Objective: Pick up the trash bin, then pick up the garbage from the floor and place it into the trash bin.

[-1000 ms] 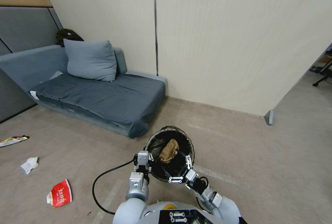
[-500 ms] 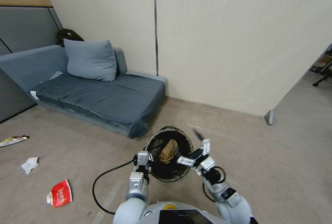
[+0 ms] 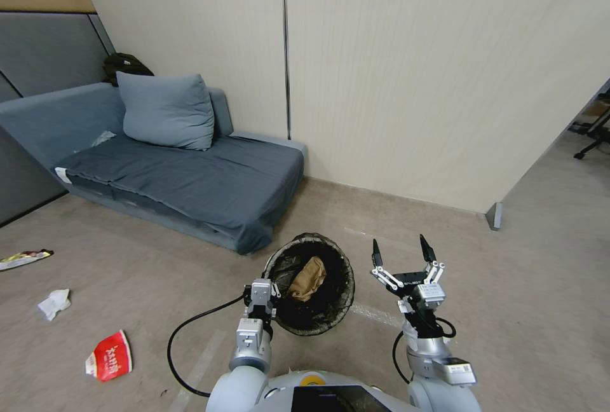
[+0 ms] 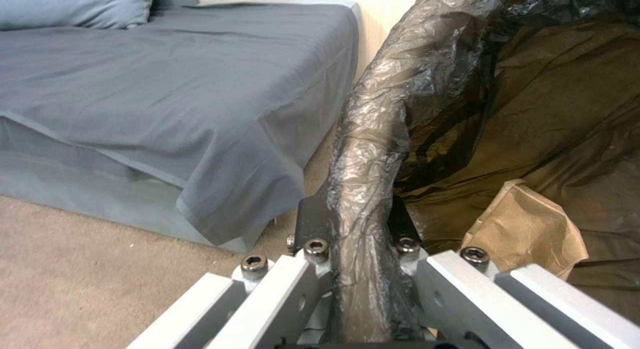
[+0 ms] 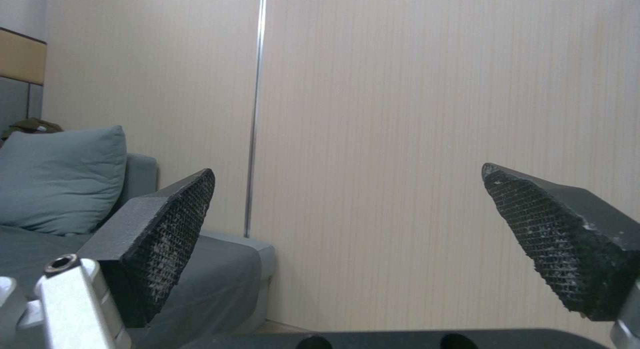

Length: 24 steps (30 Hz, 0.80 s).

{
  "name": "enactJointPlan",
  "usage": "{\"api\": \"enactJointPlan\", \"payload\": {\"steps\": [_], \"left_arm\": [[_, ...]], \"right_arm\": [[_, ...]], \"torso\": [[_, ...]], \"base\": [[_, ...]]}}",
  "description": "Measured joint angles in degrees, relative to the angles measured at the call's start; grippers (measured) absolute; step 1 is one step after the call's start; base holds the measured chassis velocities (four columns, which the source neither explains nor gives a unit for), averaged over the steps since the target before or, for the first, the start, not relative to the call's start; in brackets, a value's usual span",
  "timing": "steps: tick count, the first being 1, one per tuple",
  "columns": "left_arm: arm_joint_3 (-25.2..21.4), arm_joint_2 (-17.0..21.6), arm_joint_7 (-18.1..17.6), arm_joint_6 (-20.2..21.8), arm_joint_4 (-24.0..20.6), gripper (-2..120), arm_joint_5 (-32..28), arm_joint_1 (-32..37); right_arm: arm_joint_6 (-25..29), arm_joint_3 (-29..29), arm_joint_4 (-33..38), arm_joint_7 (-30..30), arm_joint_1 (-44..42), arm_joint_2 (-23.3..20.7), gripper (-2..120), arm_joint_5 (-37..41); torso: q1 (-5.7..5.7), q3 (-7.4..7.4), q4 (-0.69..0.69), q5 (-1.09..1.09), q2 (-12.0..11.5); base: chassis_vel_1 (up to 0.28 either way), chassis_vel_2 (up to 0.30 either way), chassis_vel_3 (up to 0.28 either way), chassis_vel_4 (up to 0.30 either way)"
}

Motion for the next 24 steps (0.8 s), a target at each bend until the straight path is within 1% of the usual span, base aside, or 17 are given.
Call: {"api": "enactJointPlan", "payload": {"steps": [12,18,24], "left_arm": [[-0.2,0.1,-0.2,-0.3,-0.3,0,-1.5,0.0],[-0.2,0.1,-0.4,-0.4,-0.3,0,-1.7,-0.1],[-0.2,-0.1,-0.6,-0.4,-0.3,0,-1.8,-0.3]], "right_arm": [[0.9,0.0,-0.9,-0.3,-0.1,0.1,100,-0.1],[1.0,0.0,-1.0,-0.5,0.0,0.1,100,1.2],[0.9,0.1,-1.0,-0.1,0.3,0.1,100,0.1]], "torso": [[0.00,0.00,0.00,0.00,0.0],[0.00,0.00,0.00,0.00,0.0],[0.00,0.00,0.00,0.00,0.0]], "base": [[0.000,0.000,0.000,0.000],[0.000,0.000,0.000,0.000],[0.021,0.017,0.011,0.020]]}}
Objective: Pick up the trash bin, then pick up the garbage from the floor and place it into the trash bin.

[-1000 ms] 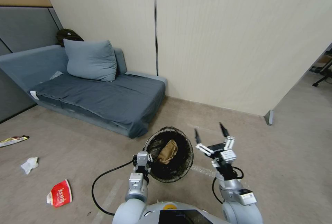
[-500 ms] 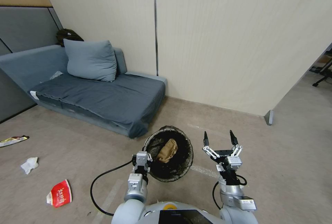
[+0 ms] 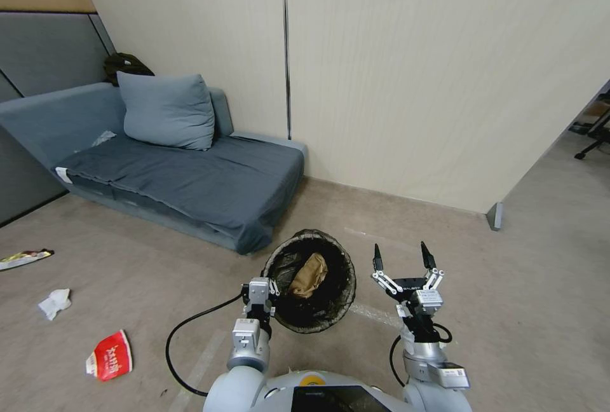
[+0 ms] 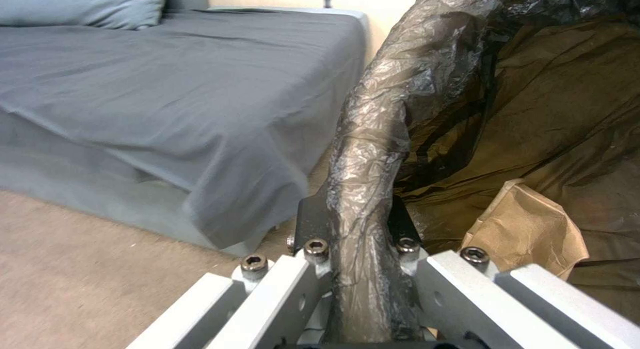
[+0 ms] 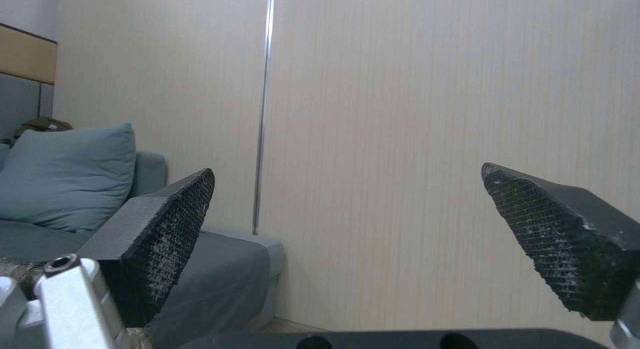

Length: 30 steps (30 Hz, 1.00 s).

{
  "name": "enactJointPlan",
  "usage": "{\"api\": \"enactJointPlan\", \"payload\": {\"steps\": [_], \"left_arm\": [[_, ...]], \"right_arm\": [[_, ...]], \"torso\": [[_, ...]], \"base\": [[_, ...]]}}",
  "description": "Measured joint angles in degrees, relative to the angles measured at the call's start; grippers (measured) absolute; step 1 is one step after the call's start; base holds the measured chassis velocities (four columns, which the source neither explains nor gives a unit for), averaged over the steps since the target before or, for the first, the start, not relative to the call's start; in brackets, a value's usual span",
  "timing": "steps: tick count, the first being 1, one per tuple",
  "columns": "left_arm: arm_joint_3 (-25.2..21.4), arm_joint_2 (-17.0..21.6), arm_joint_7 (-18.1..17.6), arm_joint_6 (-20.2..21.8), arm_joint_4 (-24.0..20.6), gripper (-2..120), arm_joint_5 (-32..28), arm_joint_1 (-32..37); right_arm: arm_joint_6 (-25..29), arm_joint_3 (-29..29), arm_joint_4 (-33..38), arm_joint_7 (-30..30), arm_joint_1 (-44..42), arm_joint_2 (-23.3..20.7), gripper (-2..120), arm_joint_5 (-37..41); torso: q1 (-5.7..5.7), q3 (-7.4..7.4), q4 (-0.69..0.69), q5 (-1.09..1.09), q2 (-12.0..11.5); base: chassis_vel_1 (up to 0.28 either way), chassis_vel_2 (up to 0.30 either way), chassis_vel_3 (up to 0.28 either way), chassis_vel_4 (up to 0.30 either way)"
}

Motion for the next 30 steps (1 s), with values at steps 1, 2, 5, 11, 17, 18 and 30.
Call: {"api": "enactJointPlan", "payload": {"steps": [1,2,5,11,17,18,30], "left_arm": [[0.1,-0.1,-0.1,0.0,0.0,0,0.0,0.0],[0.1,-0.2,-0.1,0.0,0.1,0,0.0,-0.1],[0.1,-0.3,-0.2,0.1,0.2,0,0.0,-0.1],[0.1,-0.5,-0.5,0.4,0.3,0,0.2,-0.2],[0.0,-0.6,-0.5,0.6,0.4,0,0.2,-0.3],[0.0,-0.6,-0.5,0.6,0.4,0,0.2,-0.3],[0.2,-0.4,-0.3,0.9,0.3,0,0.2,-0.3]], "right_arm": [[0.0,0.0,0.0,0.0,0.1,0.0,100,0.2],[0.0,0.0,-0.1,-0.1,0.1,0.0,100,0.3],[0.5,-0.1,-0.5,-0.2,0.4,0.0,100,0.6],[1.5,0.0,-1.0,-0.7,0.9,0.0,100,0.7],[2.0,0.1,-1.5,-1.5,1.3,-0.1,100,1.2],[2.1,0.1,-1.6,-1.6,1.4,-0.1,100,1.2],[2.1,0.7,-1.8,-2.1,1.6,-0.1,100,1.4]], "torso": [[0.00,0.00,0.00,0.00,0.0],[0.00,0.00,0.00,0.00,0.0],[0.00,0.00,0.00,0.00,0.0],[0.00,0.00,0.00,0.00,0.0],[0.00,0.00,0.01,0.00,0.0],[0.00,0.00,0.01,0.00,0.0],[0.00,0.00,0.00,0.00,0.0]], "base": [[0.063,0.055,0.047,0.061],[0.049,0.055,0.047,0.057],[0.056,0.054,0.059,0.058],[0.085,0.073,0.083,0.076],[0.115,0.115,0.110,0.109],[0.127,0.110,0.127,0.105],[0.130,0.123,0.120,0.122]]}}
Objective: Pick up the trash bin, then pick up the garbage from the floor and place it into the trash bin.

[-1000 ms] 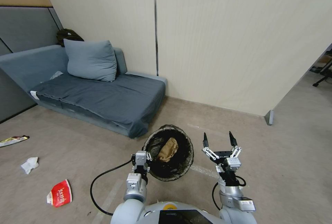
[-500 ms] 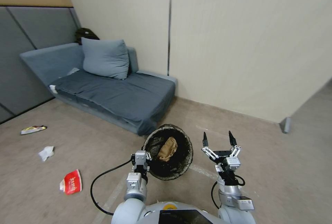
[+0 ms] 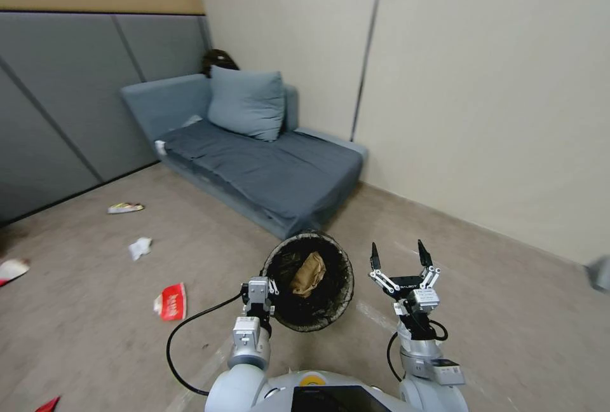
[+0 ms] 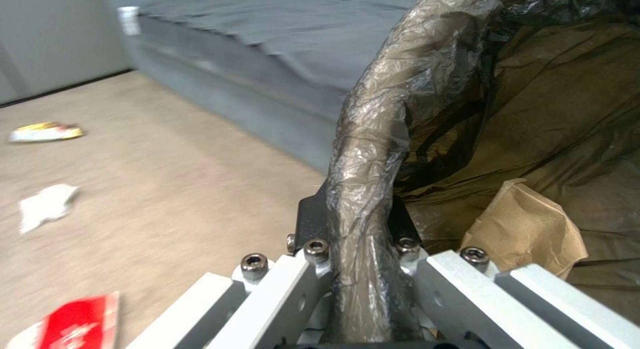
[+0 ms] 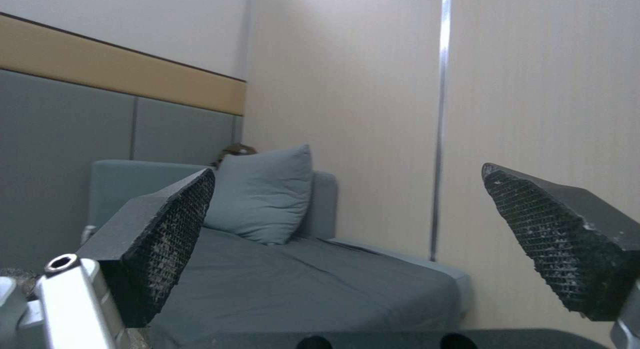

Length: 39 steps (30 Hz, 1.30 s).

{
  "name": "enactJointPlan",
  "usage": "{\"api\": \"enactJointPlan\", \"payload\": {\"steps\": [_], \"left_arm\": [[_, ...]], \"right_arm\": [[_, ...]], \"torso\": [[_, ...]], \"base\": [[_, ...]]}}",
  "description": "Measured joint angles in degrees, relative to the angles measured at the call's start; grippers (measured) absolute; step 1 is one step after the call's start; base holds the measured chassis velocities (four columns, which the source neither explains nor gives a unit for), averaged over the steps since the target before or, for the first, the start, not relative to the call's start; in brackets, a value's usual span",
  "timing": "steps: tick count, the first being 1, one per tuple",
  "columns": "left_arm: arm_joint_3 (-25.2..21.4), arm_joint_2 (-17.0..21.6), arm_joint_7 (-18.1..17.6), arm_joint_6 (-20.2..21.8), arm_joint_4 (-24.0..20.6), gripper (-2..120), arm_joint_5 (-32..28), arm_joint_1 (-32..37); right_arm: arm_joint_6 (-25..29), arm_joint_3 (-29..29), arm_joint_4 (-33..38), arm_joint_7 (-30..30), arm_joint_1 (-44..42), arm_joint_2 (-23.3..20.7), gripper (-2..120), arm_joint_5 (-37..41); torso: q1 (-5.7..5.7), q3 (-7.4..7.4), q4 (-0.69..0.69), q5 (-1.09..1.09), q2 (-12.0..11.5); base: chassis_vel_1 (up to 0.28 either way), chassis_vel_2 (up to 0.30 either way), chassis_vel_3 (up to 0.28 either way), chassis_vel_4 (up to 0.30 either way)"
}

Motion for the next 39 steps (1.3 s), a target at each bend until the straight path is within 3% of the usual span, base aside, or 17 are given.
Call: {"api": "enactJointPlan", "payload": {"steps": [39], "left_arm": [[0.0,-0.1,-0.1,-0.5,-0.6,0,0.5,0.3]], "right_arm": [[0.7,-0.1,-0.2,-0.4,0.6,0.0,100,0.3]], "torso": [[0.01,0.00,0.00,0.00,0.0]], "base": [[0.125,0.126,0.124,0.123]]}}
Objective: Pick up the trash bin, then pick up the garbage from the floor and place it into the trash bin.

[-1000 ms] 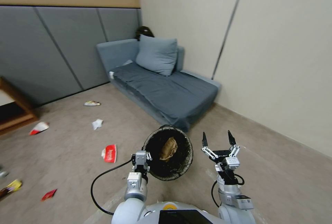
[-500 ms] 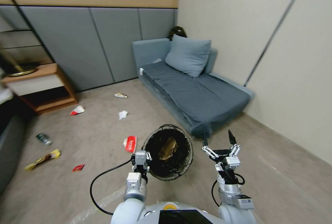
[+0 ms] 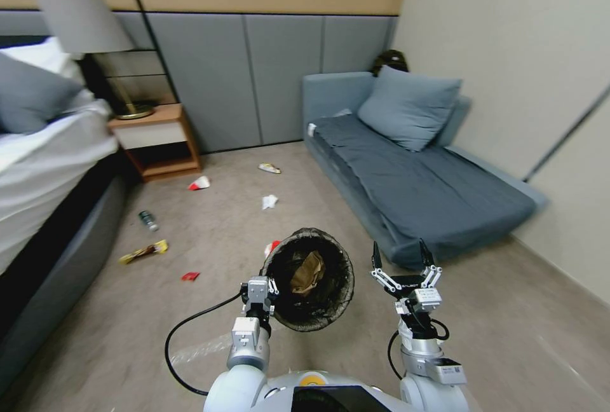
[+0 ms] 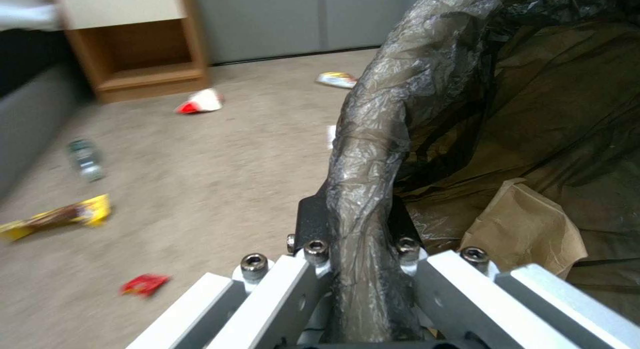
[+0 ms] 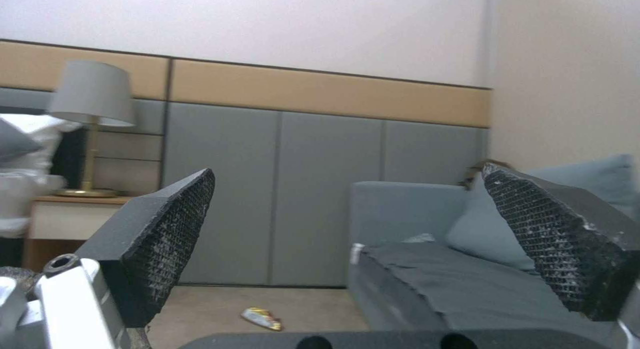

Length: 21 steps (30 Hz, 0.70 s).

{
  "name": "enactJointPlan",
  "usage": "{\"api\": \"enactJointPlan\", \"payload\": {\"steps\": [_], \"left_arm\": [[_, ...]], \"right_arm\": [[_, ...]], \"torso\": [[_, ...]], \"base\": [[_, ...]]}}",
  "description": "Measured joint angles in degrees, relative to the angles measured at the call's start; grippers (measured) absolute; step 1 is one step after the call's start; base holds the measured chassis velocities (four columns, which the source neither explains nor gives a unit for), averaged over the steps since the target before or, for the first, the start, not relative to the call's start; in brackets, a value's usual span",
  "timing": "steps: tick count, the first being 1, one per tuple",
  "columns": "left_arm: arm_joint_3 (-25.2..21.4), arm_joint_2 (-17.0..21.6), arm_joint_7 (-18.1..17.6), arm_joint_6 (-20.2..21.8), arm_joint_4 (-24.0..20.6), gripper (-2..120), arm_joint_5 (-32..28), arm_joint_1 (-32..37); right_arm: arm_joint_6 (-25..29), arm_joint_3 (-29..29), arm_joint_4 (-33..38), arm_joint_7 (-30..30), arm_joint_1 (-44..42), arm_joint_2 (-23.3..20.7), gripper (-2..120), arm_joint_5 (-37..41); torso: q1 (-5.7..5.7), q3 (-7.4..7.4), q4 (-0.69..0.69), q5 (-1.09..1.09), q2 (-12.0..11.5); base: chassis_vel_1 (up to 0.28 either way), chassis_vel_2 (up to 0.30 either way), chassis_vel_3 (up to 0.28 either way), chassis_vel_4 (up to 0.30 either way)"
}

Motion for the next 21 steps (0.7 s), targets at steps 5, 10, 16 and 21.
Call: {"api": "enactJointPlan", "payload": {"steps": [5,10,16,21], "left_arm": [[-0.1,0.0,0.1,-0.2,0.0,0,0.1,0.0],[-0.2,-0.1,0.1,-0.3,0.1,0,0.2,-0.1],[-0.3,-0.1,0.1,-0.4,0.2,0,0.4,-0.1],[-0.4,-0.1,0.2,-0.5,0.2,0,0.4,-0.1]], "right_arm": [[0.0,0.0,-0.1,-0.3,0.1,0.0,100,0.0],[0.0,0.1,-0.1,-0.5,0.2,0.0,100,0.1],[0.0,0.2,-0.1,-0.6,0.2,0.0,100,0.1],[0.1,0.3,-0.1,-1.0,0.1,0.0,100,0.2]], "torso": [[-0.01,0.00,0.00,0.00,0.0],[-0.01,0.00,0.00,0.00,0.0],[0.00,0.00,0.00,0.00,0.0],[-0.01,0.00,0.00,0.00,0.0]], "base": [[0.123,0.119,0.127,0.119],[0.119,0.118,0.103,0.137],[0.136,0.134,0.132,0.125],[0.132,0.129,0.125,0.121]]}}
